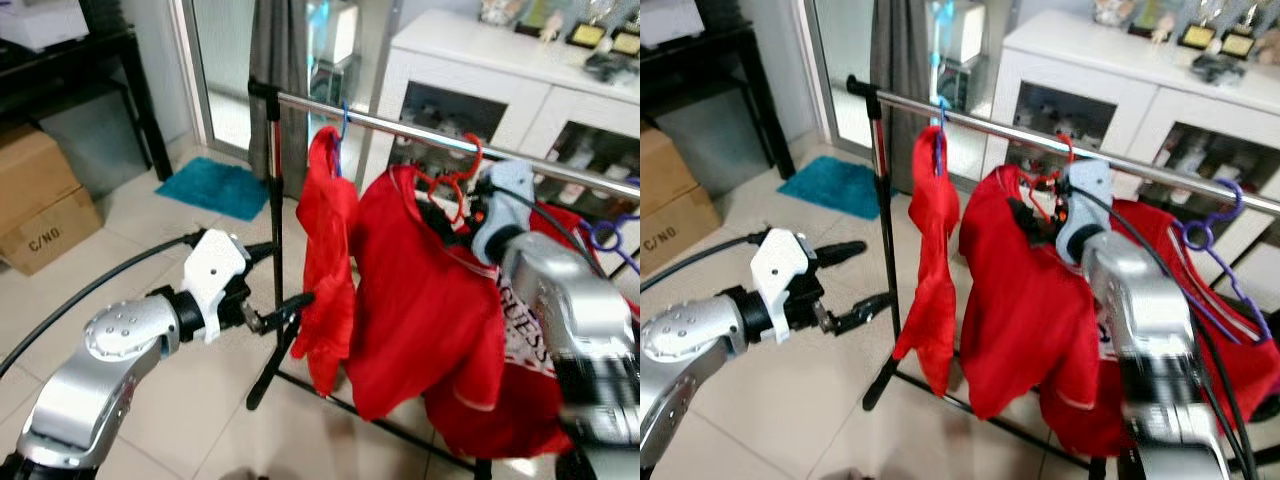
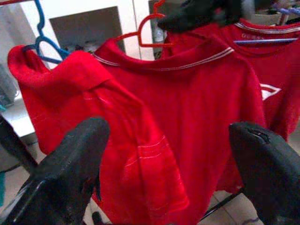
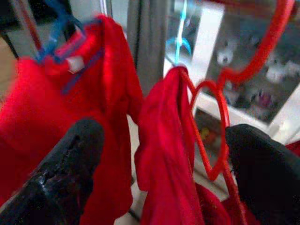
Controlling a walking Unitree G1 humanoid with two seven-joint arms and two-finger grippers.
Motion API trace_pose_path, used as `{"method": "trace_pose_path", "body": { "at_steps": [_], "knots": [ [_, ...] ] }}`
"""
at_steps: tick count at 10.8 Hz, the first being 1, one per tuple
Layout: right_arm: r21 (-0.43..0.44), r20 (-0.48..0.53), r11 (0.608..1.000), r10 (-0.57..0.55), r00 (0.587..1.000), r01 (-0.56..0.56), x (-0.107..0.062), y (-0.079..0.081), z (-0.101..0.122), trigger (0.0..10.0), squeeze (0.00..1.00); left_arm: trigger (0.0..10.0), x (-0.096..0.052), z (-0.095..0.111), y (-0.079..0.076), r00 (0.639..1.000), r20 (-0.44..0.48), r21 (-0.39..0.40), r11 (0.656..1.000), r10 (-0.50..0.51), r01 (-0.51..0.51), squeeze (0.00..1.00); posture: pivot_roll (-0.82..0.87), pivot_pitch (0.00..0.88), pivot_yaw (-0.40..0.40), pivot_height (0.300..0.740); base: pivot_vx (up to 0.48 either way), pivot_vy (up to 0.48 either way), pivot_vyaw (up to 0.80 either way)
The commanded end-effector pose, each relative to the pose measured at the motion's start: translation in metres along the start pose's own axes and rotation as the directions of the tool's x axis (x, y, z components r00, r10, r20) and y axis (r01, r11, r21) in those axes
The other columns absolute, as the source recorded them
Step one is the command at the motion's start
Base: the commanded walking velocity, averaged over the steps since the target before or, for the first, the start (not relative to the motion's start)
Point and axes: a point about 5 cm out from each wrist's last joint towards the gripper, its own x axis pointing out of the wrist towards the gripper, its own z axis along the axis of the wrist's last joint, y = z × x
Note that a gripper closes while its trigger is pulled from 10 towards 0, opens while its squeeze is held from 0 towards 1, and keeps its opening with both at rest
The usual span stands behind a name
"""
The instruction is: Hang hanger
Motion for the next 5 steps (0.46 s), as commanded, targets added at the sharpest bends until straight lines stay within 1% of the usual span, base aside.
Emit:
{"method": "trace_pose_path", "body": {
  "at_steps": [1,2,3,4,5],
  "knots": [
    [0.004,0.005,0.999,-0.045,0.999,0.045,0.001,-0.012,0.005,10.0,0.0,10.0,0.003,0.005,-0.001,0.999,0.012,0.017,0.999,-0.034,0.034,0.29,-0.03,0.0,-0.043,0.74,0.0,0.0,0.0],
    [0.028,0.001,0.998,-0.063,0.998,0.063,0.006,-0.022,0.01,4.1,0.0,10.0,0.006,0.006,0.001,0.999,0.01,0.023,0.998,-0.052,0.052,0.3,-0.03,0.0,-0.042,0.74,0.0,0.0,0.0],
    [0.045,0.002,0.998,-0.054,0.999,0.054,0.008,-0.028,0.018,0.0,0.0,10.0,0.007,0.006,0.002,0.997,0.006,0.022,0.997,-0.072,0.071,0.3,-0.03,0.0,-0.037,0.74,0.0,0.0,0.0],
    [0.053,-0.012,0.998,-0.036,0.999,0.037,0.008,-0.03,0.019,0.0,0.0,10.0,0.007,0.005,0.003,0.997,0.004,0.021,0.997,-0.08,0.08,0.3,-0.03,0.0,-0.036,0.74,0.0,0.0,0.0],
    [0.085,-0.065,0.996,0.008,0.998,-0.002,0.011,-0.033,0.016,0.0,0.0,10.0,0.007,0.003,0.004,0.995,0.0,0.023,0.995,-0.102,0.102,0.3,-0.04,0.0,-0.033,0.74,0.0,0.0,0.0]
  ]
}}
